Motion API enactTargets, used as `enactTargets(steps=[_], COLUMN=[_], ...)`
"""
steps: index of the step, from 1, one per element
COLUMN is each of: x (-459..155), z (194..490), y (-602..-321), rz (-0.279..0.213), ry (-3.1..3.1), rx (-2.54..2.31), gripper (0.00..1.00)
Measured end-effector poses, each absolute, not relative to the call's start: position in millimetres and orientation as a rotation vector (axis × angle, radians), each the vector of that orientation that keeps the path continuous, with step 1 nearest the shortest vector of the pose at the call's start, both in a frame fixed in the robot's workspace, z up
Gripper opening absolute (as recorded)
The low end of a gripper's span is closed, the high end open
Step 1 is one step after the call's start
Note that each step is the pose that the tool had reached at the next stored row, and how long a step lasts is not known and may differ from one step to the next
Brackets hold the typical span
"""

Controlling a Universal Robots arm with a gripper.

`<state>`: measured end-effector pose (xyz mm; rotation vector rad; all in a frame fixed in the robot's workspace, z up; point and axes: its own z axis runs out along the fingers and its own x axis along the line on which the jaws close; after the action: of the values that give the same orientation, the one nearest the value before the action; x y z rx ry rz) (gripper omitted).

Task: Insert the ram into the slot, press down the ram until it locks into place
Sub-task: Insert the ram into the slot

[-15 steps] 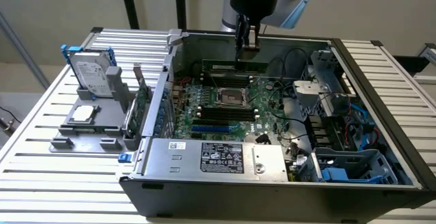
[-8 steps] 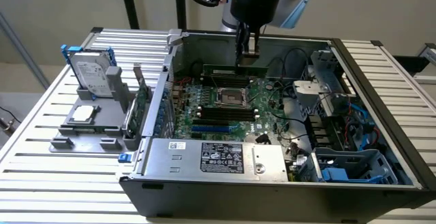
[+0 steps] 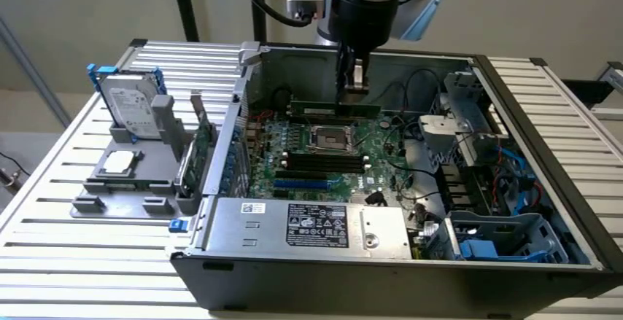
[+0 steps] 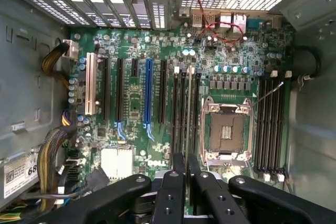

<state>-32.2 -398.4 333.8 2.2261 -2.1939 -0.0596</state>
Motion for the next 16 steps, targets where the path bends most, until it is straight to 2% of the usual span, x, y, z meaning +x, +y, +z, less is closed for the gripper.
enactTargets(steps=[16], x=[-32], z=[305], y=[-408], rz=[-0.06], ry=[-2.194], rx=[2.226], gripper=[0.14])
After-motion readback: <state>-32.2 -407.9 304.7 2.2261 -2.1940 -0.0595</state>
